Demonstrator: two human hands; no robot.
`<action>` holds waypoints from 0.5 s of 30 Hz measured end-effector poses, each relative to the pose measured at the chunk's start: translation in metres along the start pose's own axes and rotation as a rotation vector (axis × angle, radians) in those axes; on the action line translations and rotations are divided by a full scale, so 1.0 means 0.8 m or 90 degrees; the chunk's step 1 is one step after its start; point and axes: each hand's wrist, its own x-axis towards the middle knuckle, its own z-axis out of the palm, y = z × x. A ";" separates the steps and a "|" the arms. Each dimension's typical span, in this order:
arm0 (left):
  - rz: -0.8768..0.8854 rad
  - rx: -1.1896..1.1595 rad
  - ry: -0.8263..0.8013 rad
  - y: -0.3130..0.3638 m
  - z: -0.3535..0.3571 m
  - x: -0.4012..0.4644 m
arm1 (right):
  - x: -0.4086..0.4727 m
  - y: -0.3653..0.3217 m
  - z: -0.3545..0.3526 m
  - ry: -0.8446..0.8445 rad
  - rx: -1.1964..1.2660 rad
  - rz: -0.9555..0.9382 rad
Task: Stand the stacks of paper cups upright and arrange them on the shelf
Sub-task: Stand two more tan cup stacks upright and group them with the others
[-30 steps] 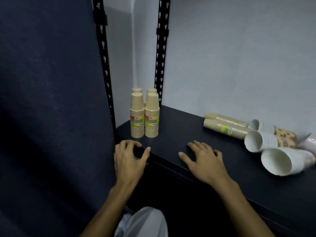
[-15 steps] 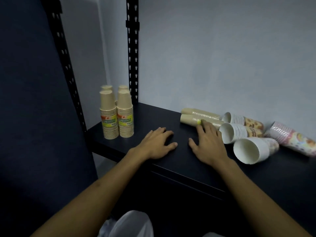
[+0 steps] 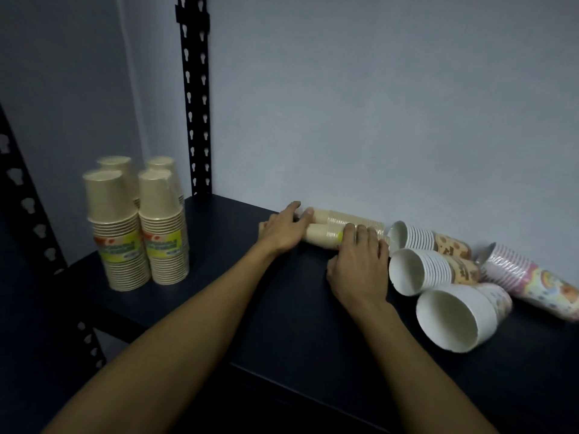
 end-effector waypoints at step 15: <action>0.009 -0.416 -0.066 -0.020 -0.024 0.048 | 0.021 0.022 0.017 0.070 0.108 -0.061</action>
